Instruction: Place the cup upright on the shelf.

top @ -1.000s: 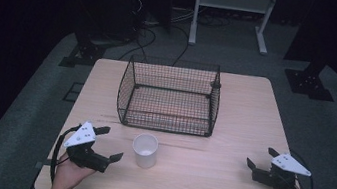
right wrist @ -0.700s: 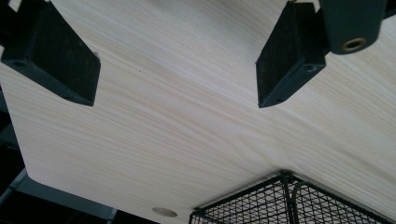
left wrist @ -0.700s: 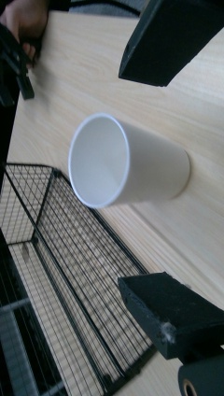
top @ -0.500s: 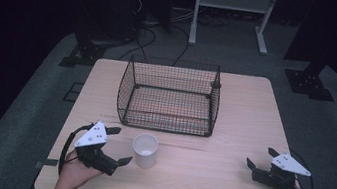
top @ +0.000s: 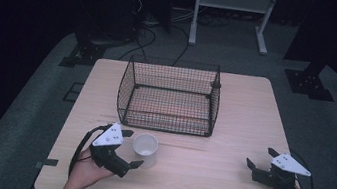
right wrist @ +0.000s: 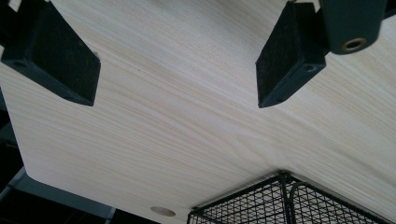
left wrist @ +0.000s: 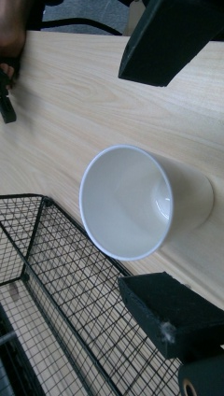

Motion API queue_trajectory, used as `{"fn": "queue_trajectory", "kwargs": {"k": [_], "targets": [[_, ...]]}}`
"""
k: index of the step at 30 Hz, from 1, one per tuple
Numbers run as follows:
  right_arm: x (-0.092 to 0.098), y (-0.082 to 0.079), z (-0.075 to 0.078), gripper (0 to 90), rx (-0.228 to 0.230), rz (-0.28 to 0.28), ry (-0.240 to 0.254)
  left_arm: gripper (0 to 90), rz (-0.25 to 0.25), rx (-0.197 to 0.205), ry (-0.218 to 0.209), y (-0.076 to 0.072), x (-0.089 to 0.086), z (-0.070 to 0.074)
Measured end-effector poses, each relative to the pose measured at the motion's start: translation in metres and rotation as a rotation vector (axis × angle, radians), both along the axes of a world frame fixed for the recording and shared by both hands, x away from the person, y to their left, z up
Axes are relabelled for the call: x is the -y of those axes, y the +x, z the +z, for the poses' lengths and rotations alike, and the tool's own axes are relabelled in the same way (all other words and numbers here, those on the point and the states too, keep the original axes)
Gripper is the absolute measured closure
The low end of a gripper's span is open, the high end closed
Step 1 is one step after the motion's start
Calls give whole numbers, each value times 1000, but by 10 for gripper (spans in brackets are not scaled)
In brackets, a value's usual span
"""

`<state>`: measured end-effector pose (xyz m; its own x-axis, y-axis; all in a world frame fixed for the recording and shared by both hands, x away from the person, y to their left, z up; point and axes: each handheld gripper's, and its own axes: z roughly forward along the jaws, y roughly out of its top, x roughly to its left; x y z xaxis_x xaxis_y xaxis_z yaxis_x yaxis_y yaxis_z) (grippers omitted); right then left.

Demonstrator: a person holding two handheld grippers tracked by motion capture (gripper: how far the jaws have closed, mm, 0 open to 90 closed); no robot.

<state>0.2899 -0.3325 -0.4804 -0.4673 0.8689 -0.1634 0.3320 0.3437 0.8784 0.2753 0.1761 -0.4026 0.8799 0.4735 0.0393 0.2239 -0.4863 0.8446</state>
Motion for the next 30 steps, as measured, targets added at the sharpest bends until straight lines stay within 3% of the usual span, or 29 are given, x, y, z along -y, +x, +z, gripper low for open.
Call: {"fn": "queue_trajectory", "kwargs": {"k": [2,12,25,30], "targets": [[0,0,0,131,0,1,0,22,-12,-30,8,3,3,-3],[0,0,0,131,2,2,-3,22,-6,-46,48,8,10,-9],[-1,-1,0,131,3,6,-3,22,9,-61,64,18,16,-15],[-1,-1,0,131,4,7,-2,22,8,-79,95,24,22,-19]]}}
